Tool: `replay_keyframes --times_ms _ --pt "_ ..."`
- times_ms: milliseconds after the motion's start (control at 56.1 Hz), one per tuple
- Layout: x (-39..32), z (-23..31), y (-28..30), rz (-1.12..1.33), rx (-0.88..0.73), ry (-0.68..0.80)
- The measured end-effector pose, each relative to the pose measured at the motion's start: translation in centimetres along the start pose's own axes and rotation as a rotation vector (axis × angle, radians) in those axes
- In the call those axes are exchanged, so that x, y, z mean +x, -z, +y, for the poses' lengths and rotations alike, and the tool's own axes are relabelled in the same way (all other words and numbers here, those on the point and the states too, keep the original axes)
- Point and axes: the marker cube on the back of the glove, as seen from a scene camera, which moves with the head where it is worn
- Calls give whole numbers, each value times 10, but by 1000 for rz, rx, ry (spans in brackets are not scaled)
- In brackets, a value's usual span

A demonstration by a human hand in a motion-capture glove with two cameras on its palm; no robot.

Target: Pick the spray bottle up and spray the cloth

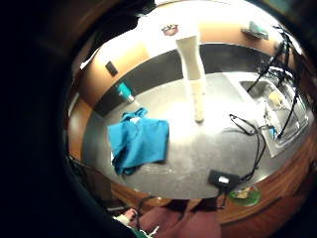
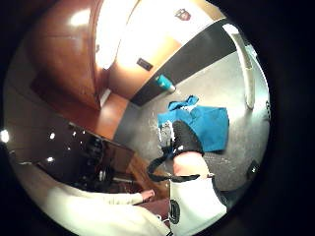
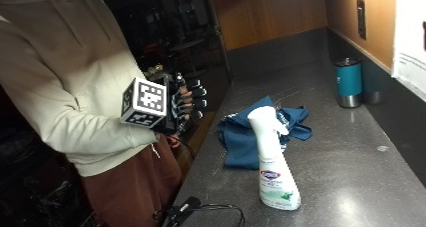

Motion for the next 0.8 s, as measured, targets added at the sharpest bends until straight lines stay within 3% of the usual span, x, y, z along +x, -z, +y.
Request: replay_keyframes --times_ms 375,803 --pt "59 -15 -17 -111 135 -252" --pt "111 -71 -71 -230 233 -429"
